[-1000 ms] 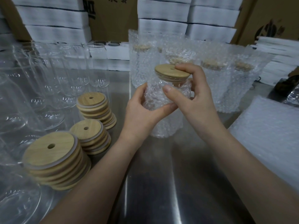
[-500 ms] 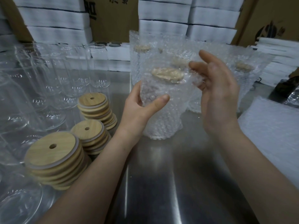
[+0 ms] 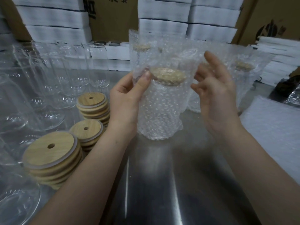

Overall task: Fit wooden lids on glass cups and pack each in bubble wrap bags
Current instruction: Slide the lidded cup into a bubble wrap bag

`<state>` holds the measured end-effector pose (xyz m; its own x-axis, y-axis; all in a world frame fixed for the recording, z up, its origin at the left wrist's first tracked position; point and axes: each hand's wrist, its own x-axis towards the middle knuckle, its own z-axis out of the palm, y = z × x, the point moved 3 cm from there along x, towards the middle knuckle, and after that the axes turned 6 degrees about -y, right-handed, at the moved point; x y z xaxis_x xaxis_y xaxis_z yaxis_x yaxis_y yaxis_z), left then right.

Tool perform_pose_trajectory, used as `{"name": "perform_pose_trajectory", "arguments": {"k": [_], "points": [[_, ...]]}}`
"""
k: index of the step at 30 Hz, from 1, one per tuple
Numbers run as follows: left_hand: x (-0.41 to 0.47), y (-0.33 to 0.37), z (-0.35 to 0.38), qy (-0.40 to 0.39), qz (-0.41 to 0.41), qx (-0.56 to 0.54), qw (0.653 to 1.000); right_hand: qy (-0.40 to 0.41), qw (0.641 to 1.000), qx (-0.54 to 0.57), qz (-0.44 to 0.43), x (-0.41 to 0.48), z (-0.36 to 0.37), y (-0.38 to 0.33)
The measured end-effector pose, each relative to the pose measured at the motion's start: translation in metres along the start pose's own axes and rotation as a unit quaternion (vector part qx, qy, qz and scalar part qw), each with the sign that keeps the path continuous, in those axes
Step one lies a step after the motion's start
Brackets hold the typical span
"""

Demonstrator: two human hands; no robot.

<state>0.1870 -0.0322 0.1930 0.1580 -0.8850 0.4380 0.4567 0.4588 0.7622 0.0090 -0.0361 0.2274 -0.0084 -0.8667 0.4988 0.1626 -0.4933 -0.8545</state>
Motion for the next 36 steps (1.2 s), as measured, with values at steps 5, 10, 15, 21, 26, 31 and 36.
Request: {"name": "perform_pose_trajectory", "arguments": {"k": [5, 10, 15, 21, 26, 31, 36], "points": [[0.003, 0.005, -0.002, -0.008, 0.016, 0.018, 1.000, -0.080, 0.993, -0.065, 0.053, 0.003, 0.007, 0.010], [-0.002, -0.009, -0.010, -0.136, -0.096, 0.069, 0.984, -0.101, 0.992, -0.065, 0.045, -0.001, 0.010, 0.012], [-0.015, -0.019, -0.012, -0.274, -0.235, 0.204, 0.910, -0.088, 0.991, -0.080, 0.054, -0.003, 0.012, 0.012], [-0.014, -0.013, -0.016, -0.297, -0.297, 0.429, 0.800, -0.058, 0.996, -0.046, 0.046, -0.002, 0.010, 0.013], [-0.008, -0.022, -0.022, -0.191, -0.264, 0.486, 0.811, -0.056, 0.997, -0.034, 0.032, -0.001, 0.007, 0.015], [-0.007, -0.025, -0.027, -0.126, -0.259, 0.495, 0.820, -0.053, 0.998, -0.033, 0.025, -0.001, 0.006, 0.016], [-0.010, -0.008, -0.010, -0.183, -0.260, 0.379, 0.869, -0.035, 0.999, -0.038, 0.016, 0.000, 0.005, 0.014]]}}
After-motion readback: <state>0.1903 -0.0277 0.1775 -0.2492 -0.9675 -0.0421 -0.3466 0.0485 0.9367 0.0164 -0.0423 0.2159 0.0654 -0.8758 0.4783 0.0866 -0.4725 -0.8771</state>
